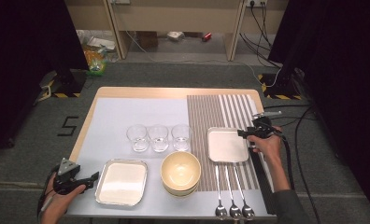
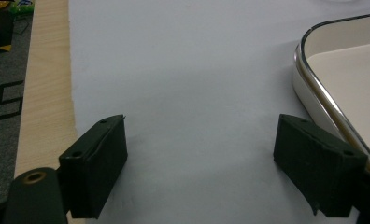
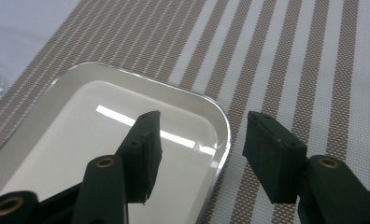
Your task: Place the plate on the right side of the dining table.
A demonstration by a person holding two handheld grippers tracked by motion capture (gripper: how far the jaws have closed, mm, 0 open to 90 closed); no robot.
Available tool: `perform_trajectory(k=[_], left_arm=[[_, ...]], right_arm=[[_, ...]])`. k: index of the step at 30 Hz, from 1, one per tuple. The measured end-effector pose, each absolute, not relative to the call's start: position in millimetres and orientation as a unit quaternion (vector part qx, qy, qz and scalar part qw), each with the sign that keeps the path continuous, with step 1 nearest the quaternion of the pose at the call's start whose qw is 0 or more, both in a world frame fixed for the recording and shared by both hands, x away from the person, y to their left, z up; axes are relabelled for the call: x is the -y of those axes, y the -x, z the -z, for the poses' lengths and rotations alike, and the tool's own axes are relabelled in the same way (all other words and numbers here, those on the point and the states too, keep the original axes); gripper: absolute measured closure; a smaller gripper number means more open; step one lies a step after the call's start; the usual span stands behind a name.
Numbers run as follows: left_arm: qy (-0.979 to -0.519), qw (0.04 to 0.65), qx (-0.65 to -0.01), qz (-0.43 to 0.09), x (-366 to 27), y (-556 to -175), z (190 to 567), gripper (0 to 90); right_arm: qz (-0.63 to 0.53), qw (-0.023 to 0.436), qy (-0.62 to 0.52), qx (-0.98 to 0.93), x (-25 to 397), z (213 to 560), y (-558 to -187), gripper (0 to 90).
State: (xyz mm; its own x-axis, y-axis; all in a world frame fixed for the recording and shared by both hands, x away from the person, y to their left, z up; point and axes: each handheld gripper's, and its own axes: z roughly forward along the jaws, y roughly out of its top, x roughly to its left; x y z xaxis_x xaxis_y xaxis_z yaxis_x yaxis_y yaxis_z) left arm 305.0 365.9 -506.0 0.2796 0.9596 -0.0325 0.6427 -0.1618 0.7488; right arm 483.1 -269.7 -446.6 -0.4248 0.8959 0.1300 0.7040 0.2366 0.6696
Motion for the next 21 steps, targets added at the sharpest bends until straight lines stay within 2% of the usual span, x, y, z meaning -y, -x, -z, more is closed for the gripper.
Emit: perform_trajectory(k=[12, 21], left_arm=[[-0.725, 0.338, -0.552, -0.235, -365.9, -304.9, 506.1, 16.5], [-0.725, 0.339, -0.553, -0.234, -366.5, -305.3, 506.2, 16.4]], right_arm=[[-0.371, 0.133, -0.497, -0.773, 254.4, 424.9, -454.1, 26.6], [-0.384, 0.142, -0.485, -0.773, 247.5, 417.4, -440.0, 19.6]])
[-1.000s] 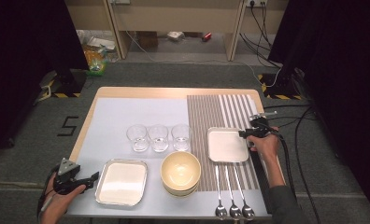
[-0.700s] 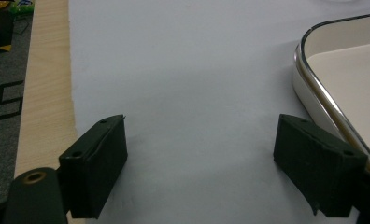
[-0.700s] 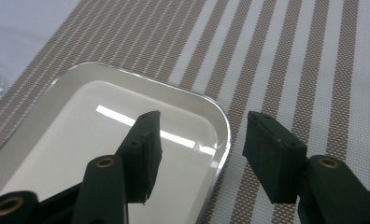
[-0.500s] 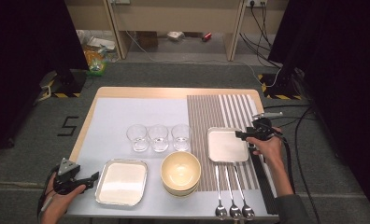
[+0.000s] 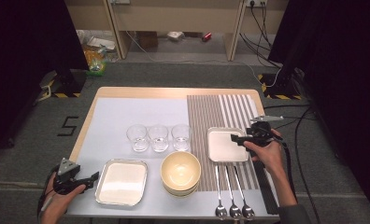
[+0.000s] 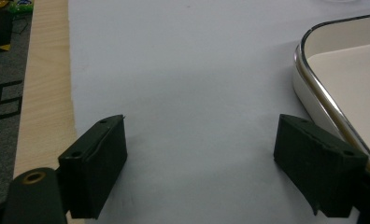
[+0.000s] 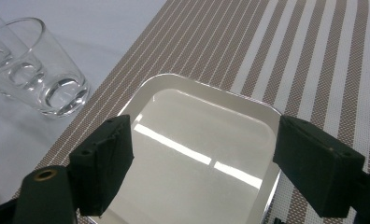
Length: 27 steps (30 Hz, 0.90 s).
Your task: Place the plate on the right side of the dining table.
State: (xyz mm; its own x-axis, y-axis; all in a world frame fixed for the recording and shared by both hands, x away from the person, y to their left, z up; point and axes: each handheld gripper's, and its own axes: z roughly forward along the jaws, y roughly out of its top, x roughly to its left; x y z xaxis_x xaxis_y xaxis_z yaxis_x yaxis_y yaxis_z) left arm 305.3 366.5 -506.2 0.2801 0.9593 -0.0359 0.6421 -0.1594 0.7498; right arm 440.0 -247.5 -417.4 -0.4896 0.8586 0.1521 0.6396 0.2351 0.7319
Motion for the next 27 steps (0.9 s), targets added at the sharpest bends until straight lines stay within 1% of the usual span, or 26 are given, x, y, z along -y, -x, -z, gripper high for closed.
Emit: perform_trajectory(k=[2, 9, 14, 18, 27], left_arm=[[-0.725, 0.34, -0.552, -0.232, -366.8, -305.4, 506.2, 16.0], [-0.726, 0.34, -0.552, -0.232, -366.7, -305.4, 506.2, 15.7], [-0.725, 0.34, -0.552, -0.232, -366.7, -305.4, 506.2, 15.7], [-0.726, 0.339, -0.551, -0.231, -366.8, -305.4, 506.1, 15.6], [-0.726, 0.34, -0.551, -0.232, -366.1, -305.4, 506.4, 15.4]], right_arm=[[-0.388, 0.139, -0.484, -0.772, 246.7, 415.7, -437.4, 17.7], [-0.389, 0.146, -0.477, -0.774, 243.4, 412.9, -431.9, 17.4], [-0.389, 0.144, -0.47, -0.779, 238.6, 410.8, -429.8, 18.2], [-0.392, 0.142, -0.466, -0.78, 236.6, 408.4, -426.6, 21.1], [-0.391, 0.146, -0.458, -0.785, 234.8, 404.0, -422.0, 20.5]])
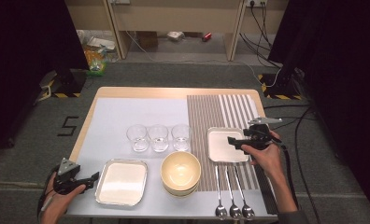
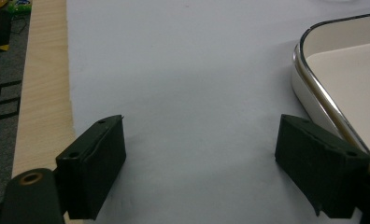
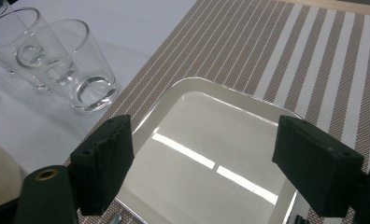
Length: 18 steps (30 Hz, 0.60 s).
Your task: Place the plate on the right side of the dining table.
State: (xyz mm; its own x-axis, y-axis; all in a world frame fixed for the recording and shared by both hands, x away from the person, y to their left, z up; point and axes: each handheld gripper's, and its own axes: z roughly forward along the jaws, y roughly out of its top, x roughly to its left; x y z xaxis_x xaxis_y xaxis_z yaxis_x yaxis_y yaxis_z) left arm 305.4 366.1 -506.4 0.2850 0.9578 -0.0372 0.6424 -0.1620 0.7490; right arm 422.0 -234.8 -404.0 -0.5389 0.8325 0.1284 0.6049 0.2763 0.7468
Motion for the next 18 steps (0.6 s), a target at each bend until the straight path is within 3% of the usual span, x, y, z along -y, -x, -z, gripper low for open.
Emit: perform_trajectory(k=[18], left_arm=[[-0.727, 0.34, -0.551, -0.232, -366.1, -305.4, 506.4, 15.1]], right_arm=[[-0.389, 0.142, -0.437, -0.799, 217.5, 396.5, -410.4, 21.3]])
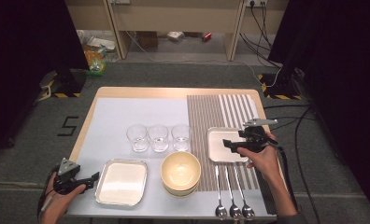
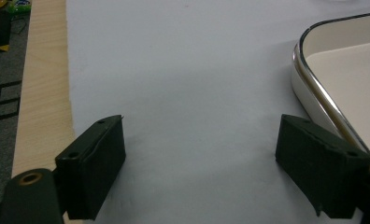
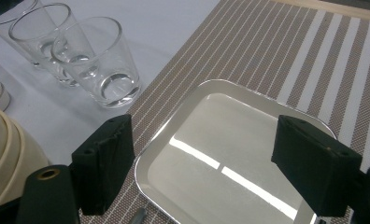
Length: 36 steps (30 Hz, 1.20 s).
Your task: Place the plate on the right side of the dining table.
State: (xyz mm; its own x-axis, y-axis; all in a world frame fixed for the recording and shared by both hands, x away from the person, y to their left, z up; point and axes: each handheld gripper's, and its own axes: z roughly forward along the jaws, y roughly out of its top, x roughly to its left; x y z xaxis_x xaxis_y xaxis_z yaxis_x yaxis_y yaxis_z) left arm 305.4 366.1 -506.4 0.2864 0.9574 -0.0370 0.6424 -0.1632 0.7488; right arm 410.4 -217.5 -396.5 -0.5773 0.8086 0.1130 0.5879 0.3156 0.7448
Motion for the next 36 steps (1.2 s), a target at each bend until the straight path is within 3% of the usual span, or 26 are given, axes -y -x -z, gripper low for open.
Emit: perform_trajectory(k=[36], left_arm=[[-0.726, 0.338, -0.55, -0.238, -365.1, -305.1, 506.8, 15.1]], right_arm=[[-0.398, 0.111, -0.391, -0.822, 180.5, 391.2, -400.3, 21.5]])
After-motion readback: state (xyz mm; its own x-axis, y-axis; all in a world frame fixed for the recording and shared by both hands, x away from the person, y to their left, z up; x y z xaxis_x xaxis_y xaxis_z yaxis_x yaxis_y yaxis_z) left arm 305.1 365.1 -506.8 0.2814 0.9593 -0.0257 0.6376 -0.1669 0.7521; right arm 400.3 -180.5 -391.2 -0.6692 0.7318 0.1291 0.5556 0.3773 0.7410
